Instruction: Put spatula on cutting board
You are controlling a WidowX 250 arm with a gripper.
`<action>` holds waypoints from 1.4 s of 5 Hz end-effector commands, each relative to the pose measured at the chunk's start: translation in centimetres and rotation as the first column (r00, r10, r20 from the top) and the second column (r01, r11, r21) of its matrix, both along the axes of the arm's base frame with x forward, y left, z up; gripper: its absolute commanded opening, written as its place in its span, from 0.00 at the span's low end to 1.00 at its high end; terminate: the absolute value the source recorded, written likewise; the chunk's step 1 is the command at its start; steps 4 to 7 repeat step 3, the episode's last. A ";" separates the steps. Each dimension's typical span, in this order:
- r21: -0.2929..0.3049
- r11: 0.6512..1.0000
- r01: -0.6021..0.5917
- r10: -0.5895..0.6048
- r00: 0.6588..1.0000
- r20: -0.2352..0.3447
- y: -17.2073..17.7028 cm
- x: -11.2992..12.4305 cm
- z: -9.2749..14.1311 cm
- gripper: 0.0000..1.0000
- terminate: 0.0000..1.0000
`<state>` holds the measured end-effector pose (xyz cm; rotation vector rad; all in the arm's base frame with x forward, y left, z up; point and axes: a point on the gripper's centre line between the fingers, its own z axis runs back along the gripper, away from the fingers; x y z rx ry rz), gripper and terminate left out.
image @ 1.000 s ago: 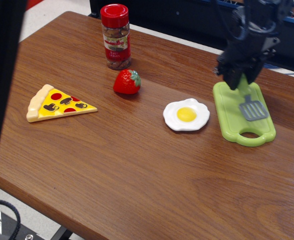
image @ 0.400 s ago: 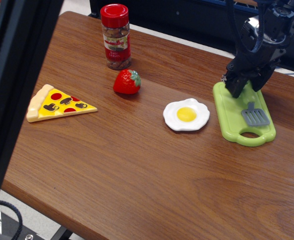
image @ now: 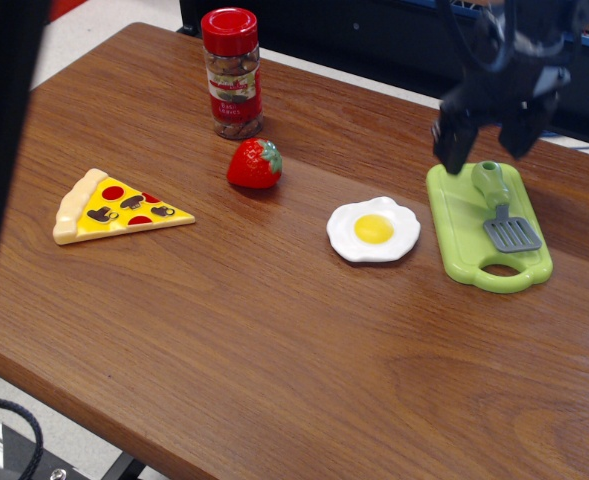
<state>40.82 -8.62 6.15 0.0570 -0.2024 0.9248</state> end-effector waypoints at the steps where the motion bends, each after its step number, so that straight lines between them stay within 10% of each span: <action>1: -0.026 0.997 0.066 -0.063 0.993 0.101 1.2 0.2 5.3 1.00 0.00; 2: -0.026 0.997 0.066 -0.063 0.993 0.101 1.2 0.2 5.3 1.00 0.00; 3: -0.026 0.997 0.066 -0.063 0.993 0.101 1.2 0.2 5.3 1.00 1.00; 7: -0.026 0.997 0.066 -0.063 0.993 0.101 1.2 0.2 5.3 1.00 1.00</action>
